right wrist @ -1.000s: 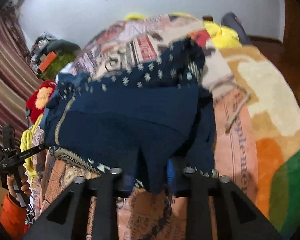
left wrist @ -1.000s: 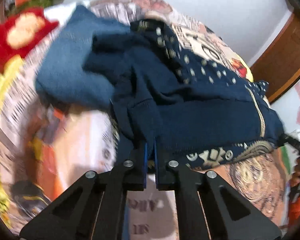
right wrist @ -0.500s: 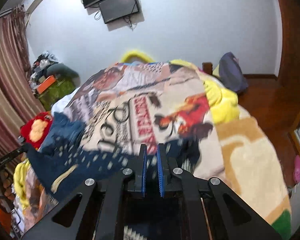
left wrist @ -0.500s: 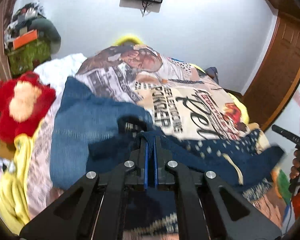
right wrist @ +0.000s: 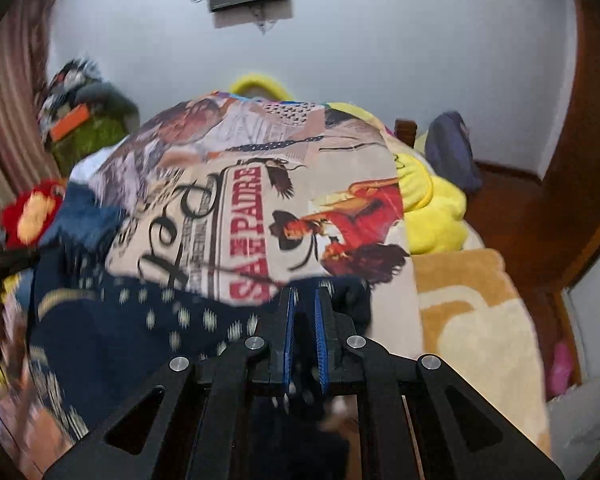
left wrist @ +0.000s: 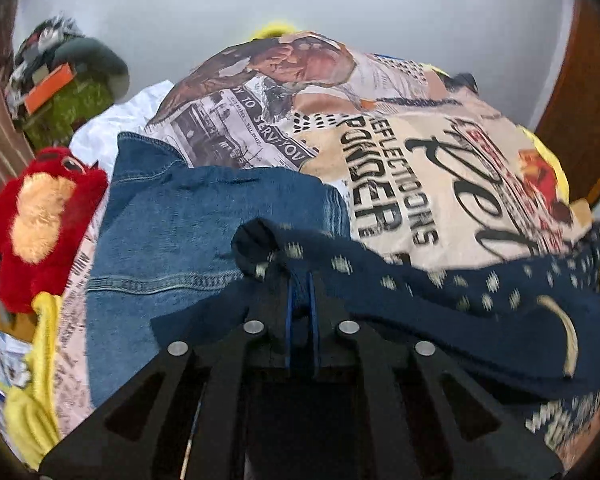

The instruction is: Fold large clothes

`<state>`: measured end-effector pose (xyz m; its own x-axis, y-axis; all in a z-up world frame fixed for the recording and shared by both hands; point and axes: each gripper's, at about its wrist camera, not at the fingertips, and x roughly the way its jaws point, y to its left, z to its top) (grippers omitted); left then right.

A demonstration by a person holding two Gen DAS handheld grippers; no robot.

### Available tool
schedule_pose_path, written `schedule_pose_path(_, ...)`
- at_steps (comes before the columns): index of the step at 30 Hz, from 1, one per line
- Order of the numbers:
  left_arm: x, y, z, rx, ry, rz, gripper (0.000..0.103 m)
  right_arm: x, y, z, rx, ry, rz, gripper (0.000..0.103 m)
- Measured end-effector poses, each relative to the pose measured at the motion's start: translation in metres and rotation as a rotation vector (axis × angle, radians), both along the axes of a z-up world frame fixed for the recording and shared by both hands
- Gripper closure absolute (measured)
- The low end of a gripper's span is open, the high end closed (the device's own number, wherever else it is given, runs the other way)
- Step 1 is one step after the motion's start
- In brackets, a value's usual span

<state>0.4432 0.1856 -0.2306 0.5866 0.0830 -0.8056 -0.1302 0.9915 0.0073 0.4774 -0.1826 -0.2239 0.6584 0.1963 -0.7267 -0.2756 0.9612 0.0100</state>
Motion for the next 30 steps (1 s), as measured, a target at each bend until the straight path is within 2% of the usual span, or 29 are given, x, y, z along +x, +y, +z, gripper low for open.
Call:
schedule_pose_path(2,-0.012,-0.004,0.009,0.021,0.009,-0.02,0.077,-0.019,-0.003,0.006,-0.047,-0.025,0.028,0.096)
schedule_pose_path(4,-0.03,-0.01,0.022,0.041,-0.001,-0.05,0.041,-0.042,-0.01,0.016,-0.059,-0.038,0.05,0.096)
schedule_pose_path(6,-0.044,-0.016,0.032,0.029,-0.017,-0.087,0.029,-0.06,-0.019,0.023,-0.04,-0.038,0.063,0.096)
schedule_pose_path(9,-0.06,-0.028,0.04,0.007,0.007,-0.144,0.028,-0.082,-0.028,0.026,-0.048,-0.035,0.073,0.096)
schedule_pose_path(12,-0.072,-0.043,0.036,-0.005,0.029,-0.172,0.027,-0.096,-0.031,0.019,-0.056,0.008,0.084,0.096)
schedule_pose_path(16,-0.079,-0.063,0.014,-0.037,0.083,-0.203,0.026,-0.108,-0.036,-0.006,0.009,0.115,0.093,0.096)
schedule_pose_path(20,-0.071,-0.086,-0.013,-0.052,0.14,-0.235,0.026,-0.113,-0.025,-0.035,0.0,0.2,0.136,0.096)
schedule_pose_path(24,-0.05,-0.106,-0.017,-0.04,0.114,-0.251,0.026,-0.107,-0.005,-0.043,-0.034,0.177,0.164,0.096)
schedule_pose_path(28,-0.015,-0.121,-0.006,-0.082,0.076,-0.268,0.026,-0.076,0.004,-0.043,0.086,0.184,0.125,0.096)
schedule_pose_path(30,0.006,-0.126,0.003,-0.072,0.038,-0.266,0.026,-0.058,0.007,-0.039,0.108,0.146,0.099,0.096)
